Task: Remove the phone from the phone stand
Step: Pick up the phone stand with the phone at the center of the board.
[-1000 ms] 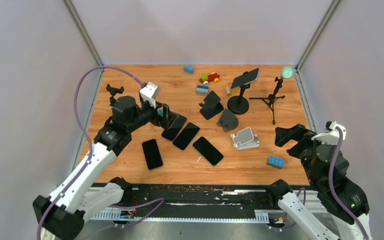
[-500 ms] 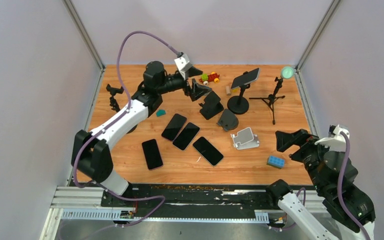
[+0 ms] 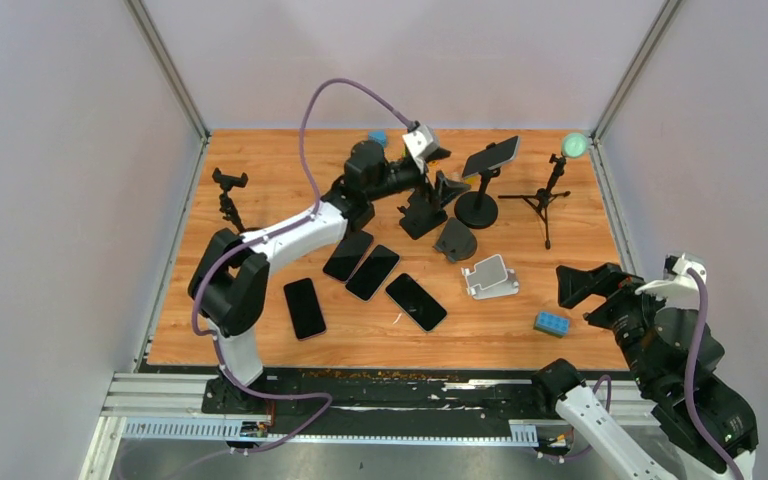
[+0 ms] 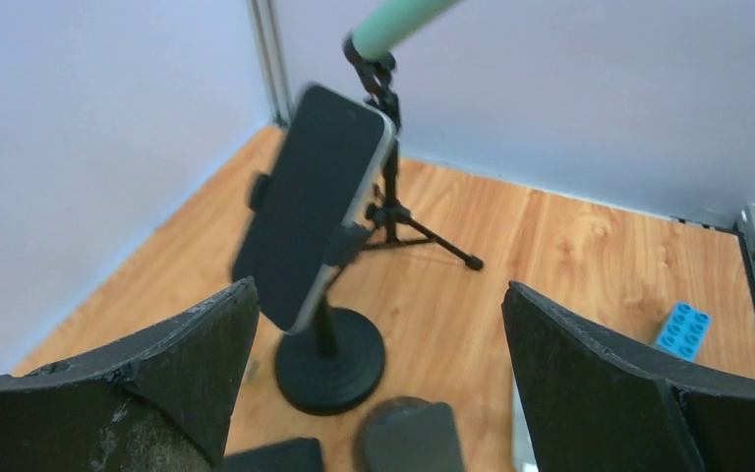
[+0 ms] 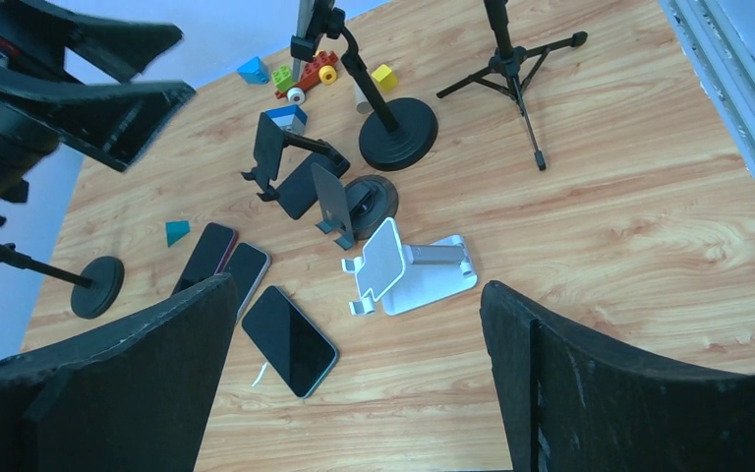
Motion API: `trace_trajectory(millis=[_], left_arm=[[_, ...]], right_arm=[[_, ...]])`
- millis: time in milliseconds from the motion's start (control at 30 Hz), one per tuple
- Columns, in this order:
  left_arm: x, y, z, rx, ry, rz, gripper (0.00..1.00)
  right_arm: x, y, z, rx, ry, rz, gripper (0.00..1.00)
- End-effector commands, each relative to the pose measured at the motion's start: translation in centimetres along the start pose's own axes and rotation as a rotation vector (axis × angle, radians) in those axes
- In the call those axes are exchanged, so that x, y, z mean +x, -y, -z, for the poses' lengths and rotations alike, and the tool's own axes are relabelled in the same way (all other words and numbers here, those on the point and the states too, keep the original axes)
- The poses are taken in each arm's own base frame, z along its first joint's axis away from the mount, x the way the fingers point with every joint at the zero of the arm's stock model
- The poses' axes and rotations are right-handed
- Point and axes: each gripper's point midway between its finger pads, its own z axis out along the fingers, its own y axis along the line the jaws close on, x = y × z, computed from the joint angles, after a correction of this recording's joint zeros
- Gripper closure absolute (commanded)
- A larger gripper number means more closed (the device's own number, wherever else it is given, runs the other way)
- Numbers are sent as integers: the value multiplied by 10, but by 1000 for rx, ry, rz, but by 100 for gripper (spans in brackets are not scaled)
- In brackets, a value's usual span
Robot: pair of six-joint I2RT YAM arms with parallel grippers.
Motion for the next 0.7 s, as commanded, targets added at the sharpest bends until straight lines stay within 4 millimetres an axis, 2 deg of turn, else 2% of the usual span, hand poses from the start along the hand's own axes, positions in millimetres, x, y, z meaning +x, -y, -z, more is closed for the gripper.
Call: trace_trajectory(millis=[0, 133, 167, 200, 300, 333, 367, 400, 467, 500, 533, 567, 600, 633, 667], left_arm=[[-13, 29, -5, -190, 47, 7, 0], [15, 40, -1, -410, -35, 157, 0], [24, 34, 2, -483, -53, 172, 0], [31, 42, 0, -499, -69, 199, 0], [50, 48, -6, -571, -72, 208, 0], [50, 49, -9, -580, -51, 212, 0], [62, 47, -11, -613, -61, 213, 0], [62, 44, -13, -634, -43, 237, 0], [80, 34, -16, -708, -34, 259, 0], [77, 32, -19, -715, -2, 266, 0], [87, 30, -22, -727, -6, 266, 0], [81, 28, -27, -725, 26, 271, 0], [88, 28, -33, -719, 24, 272, 0], [86, 28, -37, -716, 41, 278, 0], [96, 27, -40, -724, 31, 278, 0]], right_arm=[[-7, 8, 9, 16, 30, 17, 5], [-3, 10, 8, 23, 28, 6, 5], [-3, 10, 8, 23, 25, 2, 5], [-2, 9, 7, 21, 22, 2, 5], [0, 8, 6, 18, 12, 4, 5], [0, 8, 6, 18, 10, 6, 5], [0, 8, 6, 19, 11, 5, 5], [0, 8, 6, 17, 10, 5, 5], [-2, 7, 7, 13, 15, 2, 5], [-2, 7, 8, 11, 16, 2, 5], [-2, 7, 8, 9, 18, 0, 5], [-1, 7, 9, 7, 17, 0, 5], [-1, 7, 9, 2, 16, -2, 5], [-1, 6, 9, 0, 15, -2, 5], [-1, 5, 9, -5, 13, -5, 5]])
